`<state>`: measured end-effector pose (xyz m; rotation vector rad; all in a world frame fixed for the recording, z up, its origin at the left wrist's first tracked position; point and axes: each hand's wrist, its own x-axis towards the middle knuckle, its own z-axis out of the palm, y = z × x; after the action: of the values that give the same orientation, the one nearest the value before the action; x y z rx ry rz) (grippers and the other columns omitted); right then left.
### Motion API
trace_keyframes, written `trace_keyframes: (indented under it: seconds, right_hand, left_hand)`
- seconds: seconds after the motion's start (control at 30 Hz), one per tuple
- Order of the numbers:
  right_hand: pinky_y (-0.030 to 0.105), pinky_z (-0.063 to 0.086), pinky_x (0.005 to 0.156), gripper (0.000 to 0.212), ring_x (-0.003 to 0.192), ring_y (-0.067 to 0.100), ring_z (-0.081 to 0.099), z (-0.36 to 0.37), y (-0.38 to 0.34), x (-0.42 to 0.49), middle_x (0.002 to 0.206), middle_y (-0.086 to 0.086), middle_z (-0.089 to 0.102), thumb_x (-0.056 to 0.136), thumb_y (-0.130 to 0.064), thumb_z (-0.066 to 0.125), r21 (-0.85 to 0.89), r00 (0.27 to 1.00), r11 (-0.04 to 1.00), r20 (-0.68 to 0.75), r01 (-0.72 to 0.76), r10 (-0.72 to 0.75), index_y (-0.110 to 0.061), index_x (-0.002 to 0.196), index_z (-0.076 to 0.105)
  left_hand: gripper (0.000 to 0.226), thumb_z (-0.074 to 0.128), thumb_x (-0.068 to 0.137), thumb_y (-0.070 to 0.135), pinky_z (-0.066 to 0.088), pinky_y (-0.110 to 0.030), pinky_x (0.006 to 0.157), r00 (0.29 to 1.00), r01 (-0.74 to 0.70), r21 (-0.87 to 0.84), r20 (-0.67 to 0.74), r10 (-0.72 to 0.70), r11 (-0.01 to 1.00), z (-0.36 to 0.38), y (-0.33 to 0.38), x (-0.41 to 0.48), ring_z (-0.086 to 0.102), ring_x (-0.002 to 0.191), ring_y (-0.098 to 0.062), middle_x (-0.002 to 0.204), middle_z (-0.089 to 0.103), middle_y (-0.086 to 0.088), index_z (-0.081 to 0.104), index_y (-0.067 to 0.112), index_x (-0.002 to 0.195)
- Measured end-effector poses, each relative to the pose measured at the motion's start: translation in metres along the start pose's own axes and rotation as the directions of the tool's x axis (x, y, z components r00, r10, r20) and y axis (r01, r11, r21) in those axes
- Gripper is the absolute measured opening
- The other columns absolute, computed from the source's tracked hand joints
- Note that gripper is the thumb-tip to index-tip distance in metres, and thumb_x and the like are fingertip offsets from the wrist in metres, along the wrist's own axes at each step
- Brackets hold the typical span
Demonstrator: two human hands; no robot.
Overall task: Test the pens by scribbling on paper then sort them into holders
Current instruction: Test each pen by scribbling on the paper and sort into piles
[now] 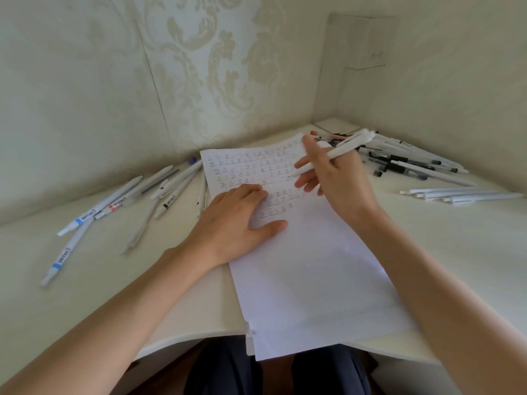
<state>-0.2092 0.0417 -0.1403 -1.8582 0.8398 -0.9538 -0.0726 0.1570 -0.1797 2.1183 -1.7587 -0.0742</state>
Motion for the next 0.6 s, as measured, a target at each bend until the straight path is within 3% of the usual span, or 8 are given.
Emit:
trace_keyframes:
  seconds: [0.07,0.13,0.23,0.3,0.37,0.43,0.6]
  right_hand:
    - [0.016,0.040,0.050,0.032,0.052,0.006,0.055,0.005,0.006,0.001,0.059,0.002,0.064,0.085,-0.038,0.068,-0.061,0.998,0.998,0.049,-0.025,0.028,-0.009,0.071,0.063]
    - [0.018,0.036,0.048,0.033,0.048,0.005,0.045,0.009,0.012,0.002,0.057,-0.001,0.055,0.080,-0.033,0.073,-0.116,0.995,0.991,0.060,-0.074,0.081,-0.014,0.065,0.050]
    - [0.021,0.026,0.044,0.032,0.046,0.008,0.031,0.011,0.018,0.004,0.053,-0.001,0.040,0.079,-0.015,0.063,-0.141,0.991,0.984,0.056,-0.111,0.120,-0.018,0.061,0.036]
    - [0.021,0.021,0.043,0.033,0.048,0.010,0.025,0.009,0.020,0.007,0.053,-0.003,0.030,0.077,-0.011,0.058,-0.165,0.993,0.981,0.030,-0.106,0.112,-0.018,0.060,0.030]
    - [0.019,0.020,0.041,0.034,0.048,0.010,0.024,0.008,0.022,0.008,0.053,-0.004,0.028,0.076,-0.010,0.058,-0.190,0.995,0.978,0.037,-0.083,0.092,-0.018,0.060,0.029]
    - [0.020,0.021,0.042,0.033,0.049,0.009,0.024,0.008,0.024,0.009,0.054,-0.003,0.028,0.076,-0.010,0.058,-0.198,0.996,0.978,0.054,-0.060,0.072,-0.017,0.061,0.030]
    - [0.021,0.022,0.045,0.033,0.050,0.009,0.026,0.010,0.026,0.008,0.055,-0.003,0.030,0.077,-0.011,0.059,-0.219,0.995,0.975,0.087,-0.027,0.047,-0.017,0.061,0.031]
  left_hand:
    - [0.076,0.042,0.080,0.070,0.023,-0.028,0.109,1.000,0.003,0.013,0.012,-0.003,1.000,0.001,0.000,0.000,0.032,0.133,-0.014,0.145,0.036,0.007,0.041,0.021,0.137]
    - [0.083,0.033,0.073,0.075,0.024,-0.029,0.109,1.000,0.001,0.010,0.013,-0.001,1.000,0.002,-0.001,0.000,0.033,0.133,-0.013,0.144,0.036,0.007,0.042,0.022,0.137]
    - [0.076,0.035,0.074,0.071,0.024,-0.027,0.107,0.999,-0.041,-0.027,-0.011,0.041,0.999,0.003,-0.003,-0.001,0.037,0.130,-0.013,0.140,0.040,0.008,0.048,0.022,0.131]
    - [0.055,0.044,0.083,0.058,0.023,-0.022,0.105,0.993,-0.120,-0.068,-0.018,0.119,0.990,0.002,-0.003,-0.001,0.039,0.128,-0.014,0.138,0.044,0.006,0.054,0.024,0.125]
    - [0.044,0.040,0.087,0.048,0.024,-0.025,0.105,0.980,-0.195,-0.106,0.013,0.197,0.975,0.002,-0.003,-0.002,0.041,0.126,-0.016,0.136,0.046,0.001,0.058,0.028,0.122]
    - [0.047,0.031,0.087,0.048,0.030,-0.033,0.106,0.967,-0.240,-0.136,0.058,0.250,0.961,0.003,-0.004,-0.001,0.043,0.125,-0.019,0.134,0.048,-0.004,0.058,0.033,0.122]
    - [0.049,0.026,0.086,0.050,0.030,-0.035,0.107,0.969,-0.216,-0.153,0.084,0.231,0.964,0.004,-0.005,-0.001,0.040,0.128,-0.017,0.136,0.046,-0.002,0.056,0.040,0.124]
